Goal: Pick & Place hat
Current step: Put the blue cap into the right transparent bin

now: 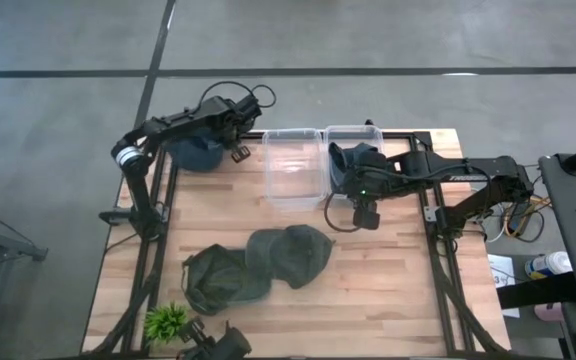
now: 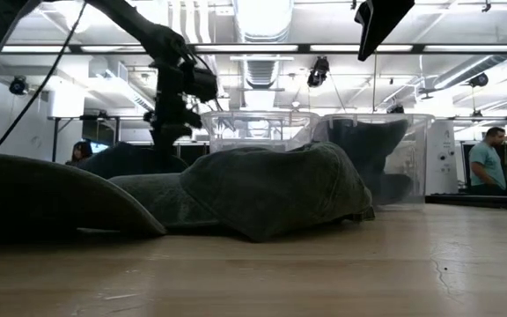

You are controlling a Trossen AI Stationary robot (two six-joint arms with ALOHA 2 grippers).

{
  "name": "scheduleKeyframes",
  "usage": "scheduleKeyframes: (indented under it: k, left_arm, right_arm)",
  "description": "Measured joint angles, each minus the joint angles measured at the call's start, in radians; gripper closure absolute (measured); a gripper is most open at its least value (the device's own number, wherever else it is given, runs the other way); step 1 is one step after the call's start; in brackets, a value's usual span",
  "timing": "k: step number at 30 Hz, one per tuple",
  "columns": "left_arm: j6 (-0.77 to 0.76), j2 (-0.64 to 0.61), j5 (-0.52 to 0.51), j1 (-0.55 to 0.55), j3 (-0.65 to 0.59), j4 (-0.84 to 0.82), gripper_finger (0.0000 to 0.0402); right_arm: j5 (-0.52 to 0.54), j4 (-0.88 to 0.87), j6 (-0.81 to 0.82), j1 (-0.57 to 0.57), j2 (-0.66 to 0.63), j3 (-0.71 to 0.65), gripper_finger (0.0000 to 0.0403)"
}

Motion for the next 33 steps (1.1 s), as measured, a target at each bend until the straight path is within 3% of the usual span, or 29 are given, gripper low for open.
scheduleKeyframes:
  k: [7, 10, 14, 16, 20, 23, 26, 33]
  left_arm:
    - [-0.076, -0.231, 0.057, -0.005, 0.034, -0.056, 0.0395]
    - [-0.09, -0.403, 0.249, -0.024, 0.049, -0.01, 0.0395]
    - [-0.087, -0.629, 0.53, -0.082, 0.032, 0.177, 0.0395]
    - [-0.136, -0.721, 0.584, -0.12, 0.013, 0.271, 0.0395]
    - [-0.317, -0.842, 0.659, -0.203, -0.034, 0.453, 0.0395]
    - [-0.399, -0.89, 0.775, -0.279, -0.064, 0.591, 0.0395]
    - [-0.411, -0.9, 0.738, -0.385, -0.076, 0.628, 0.0395]
    - [-0.196, -0.805, 0.407, -0.638, -0.085, 0.496, 0.0395]
  right_arm:
    - [0.002, 0.02, 0.032, -0.025, -0.023, 0.0, 0.0235]
    - [0.001, 0.071, 0.029, -0.043, -0.057, 0.0, 0.0247]
    - [-0.007, 0.164, 0.048, -0.09, -0.11, 0.0, 0.0263]
    - [-0.051, 0.217, 0.1, -0.134, -0.134, 0.0, 0.027]
    - [-0.243, 0.34, 0.2, -0.233, -0.147, -0.009, 0.0278]
    - [-0.287, 0.412, 0.185, -0.263, -0.142, -0.018, 0.0283]
    - [-0.292, 0.449, 0.191, -0.29, -0.137, -0.017, 0.0287]
    - [-0.291, 0.441, 0.303, -0.386, -0.138, -0.017, 0.0289]
